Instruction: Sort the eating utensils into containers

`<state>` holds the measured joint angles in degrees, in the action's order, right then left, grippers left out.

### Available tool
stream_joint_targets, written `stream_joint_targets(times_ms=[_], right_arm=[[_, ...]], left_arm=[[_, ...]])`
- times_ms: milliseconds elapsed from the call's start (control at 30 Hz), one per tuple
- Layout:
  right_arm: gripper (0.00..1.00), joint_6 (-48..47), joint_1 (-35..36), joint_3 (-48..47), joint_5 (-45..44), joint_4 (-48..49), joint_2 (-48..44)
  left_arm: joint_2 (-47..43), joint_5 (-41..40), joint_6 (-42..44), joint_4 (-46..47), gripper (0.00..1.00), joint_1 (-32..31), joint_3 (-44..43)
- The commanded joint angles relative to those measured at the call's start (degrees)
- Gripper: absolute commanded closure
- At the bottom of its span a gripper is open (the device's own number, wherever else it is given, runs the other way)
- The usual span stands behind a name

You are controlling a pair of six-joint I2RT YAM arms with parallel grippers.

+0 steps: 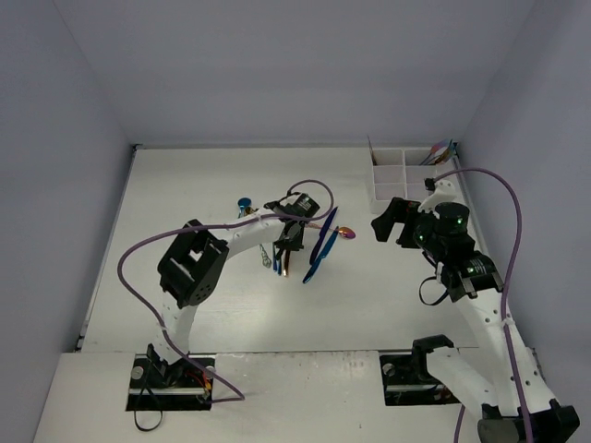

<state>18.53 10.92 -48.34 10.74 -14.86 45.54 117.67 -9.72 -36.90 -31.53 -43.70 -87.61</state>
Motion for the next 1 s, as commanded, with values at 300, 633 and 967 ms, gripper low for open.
stream_joint_targets(times_ms=[300,633,967], right_arm=[[0.02,7.19,0.26,-14.72,15.92,4.29,16.24],[0.16,9.66,2.37,-21.61,21.31,8.10,24.92],[0.28,10.64,6.30,-23.37,19.68,10.51,28.85]], left_arm=[[-26.50,2.90,12.21,20.05,1.00,-4.00,11.20],[-32.18,7.62,19.95,30.62,1.00,-7.84,12.40],[-33.12,8.44,22.00,33.86,1.00,-9.52,10.22]])
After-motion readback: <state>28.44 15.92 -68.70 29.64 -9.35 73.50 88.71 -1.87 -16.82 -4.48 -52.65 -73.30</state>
